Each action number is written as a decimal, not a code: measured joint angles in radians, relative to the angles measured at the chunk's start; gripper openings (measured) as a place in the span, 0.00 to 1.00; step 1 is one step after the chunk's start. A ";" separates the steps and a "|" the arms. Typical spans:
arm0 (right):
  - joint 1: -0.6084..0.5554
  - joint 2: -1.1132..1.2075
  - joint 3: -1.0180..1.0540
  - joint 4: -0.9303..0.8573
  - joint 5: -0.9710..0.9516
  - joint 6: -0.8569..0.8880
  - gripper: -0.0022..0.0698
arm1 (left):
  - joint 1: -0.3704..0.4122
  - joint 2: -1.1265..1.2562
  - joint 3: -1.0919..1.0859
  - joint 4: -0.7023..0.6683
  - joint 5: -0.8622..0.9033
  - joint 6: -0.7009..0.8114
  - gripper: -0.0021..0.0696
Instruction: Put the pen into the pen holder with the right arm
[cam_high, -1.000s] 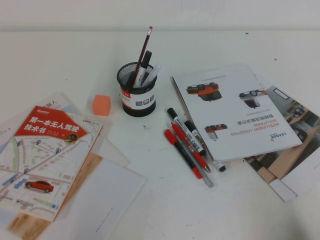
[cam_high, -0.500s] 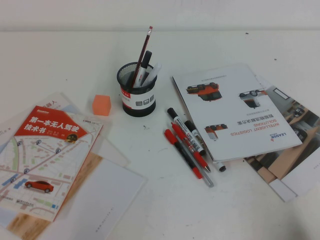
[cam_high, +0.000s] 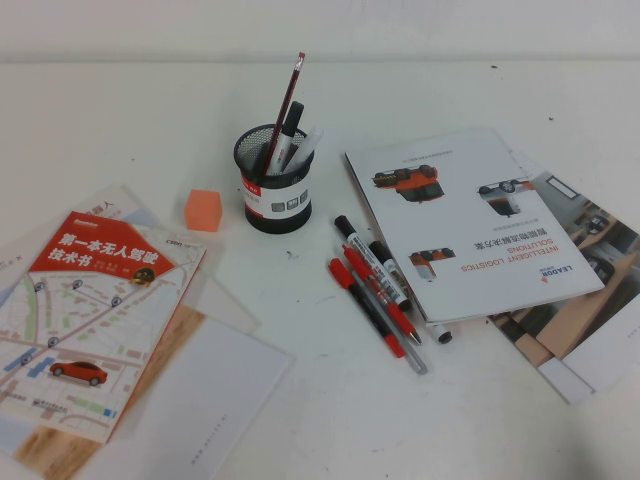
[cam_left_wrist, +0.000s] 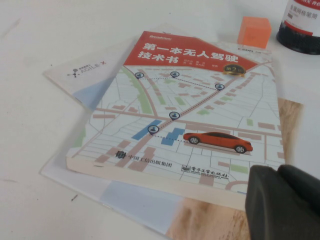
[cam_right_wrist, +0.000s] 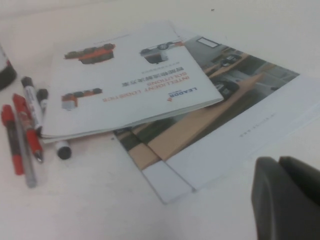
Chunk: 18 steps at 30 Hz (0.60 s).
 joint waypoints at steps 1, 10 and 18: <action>0.000 0.000 0.000 0.020 0.000 0.000 0.00 | 0.000 0.000 0.000 0.000 0.000 0.000 0.02; 0.000 0.000 0.000 0.598 -0.074 0.000 0.00 | 0.000 0.000 0.000 0.000 0.000 0.000 0.02; 0.000 0.000 0.000 0.953 -0.223 -0.103 0.00 | 0.000 0.000 0.000 0.000 0.000 0.000 0.02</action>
